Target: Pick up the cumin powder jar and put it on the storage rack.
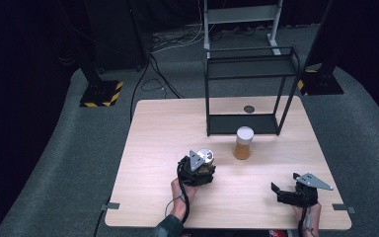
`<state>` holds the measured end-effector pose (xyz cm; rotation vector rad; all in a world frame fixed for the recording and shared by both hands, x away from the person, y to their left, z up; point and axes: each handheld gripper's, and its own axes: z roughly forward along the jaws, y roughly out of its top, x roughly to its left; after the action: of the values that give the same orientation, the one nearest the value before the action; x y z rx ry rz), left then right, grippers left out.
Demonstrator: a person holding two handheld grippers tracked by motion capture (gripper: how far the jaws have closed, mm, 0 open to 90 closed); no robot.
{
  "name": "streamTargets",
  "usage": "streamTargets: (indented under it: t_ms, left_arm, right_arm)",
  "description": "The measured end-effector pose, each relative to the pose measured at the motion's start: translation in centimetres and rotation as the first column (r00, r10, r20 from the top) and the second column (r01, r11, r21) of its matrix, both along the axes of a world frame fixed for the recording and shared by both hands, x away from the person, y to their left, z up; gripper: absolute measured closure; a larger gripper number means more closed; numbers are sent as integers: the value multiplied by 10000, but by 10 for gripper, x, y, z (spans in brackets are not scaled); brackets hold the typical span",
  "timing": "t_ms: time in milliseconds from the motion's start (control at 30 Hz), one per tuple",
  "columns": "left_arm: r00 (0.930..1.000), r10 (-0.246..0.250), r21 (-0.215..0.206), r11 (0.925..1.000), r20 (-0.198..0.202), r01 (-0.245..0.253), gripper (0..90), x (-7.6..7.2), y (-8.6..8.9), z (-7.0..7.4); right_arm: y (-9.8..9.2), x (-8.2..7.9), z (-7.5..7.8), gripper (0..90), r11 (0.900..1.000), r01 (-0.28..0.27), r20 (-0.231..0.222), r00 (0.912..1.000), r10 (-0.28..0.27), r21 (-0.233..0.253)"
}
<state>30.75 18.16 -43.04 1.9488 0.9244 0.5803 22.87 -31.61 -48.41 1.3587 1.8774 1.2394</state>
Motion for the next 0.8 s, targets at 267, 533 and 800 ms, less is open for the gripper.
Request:
streamTargets:
  t_ms: [267,533,800]
  left_arm:
    - [9999,-129,56,9999,48,129,299,2,2,9]
    - [9994,-327,64,9994,136,326,299,6,2,19]
    - [9984,-471,230,9987,316,464,299,9,-5,31]
  right_arm:
    - [0,0,0,0,10000,16,24,10000,-16,4]
    - [0,0,0,0,10000,27,16,10000,-27,-4]
    - [0,-1,0,0,10000,32,25,10000,-32,27]
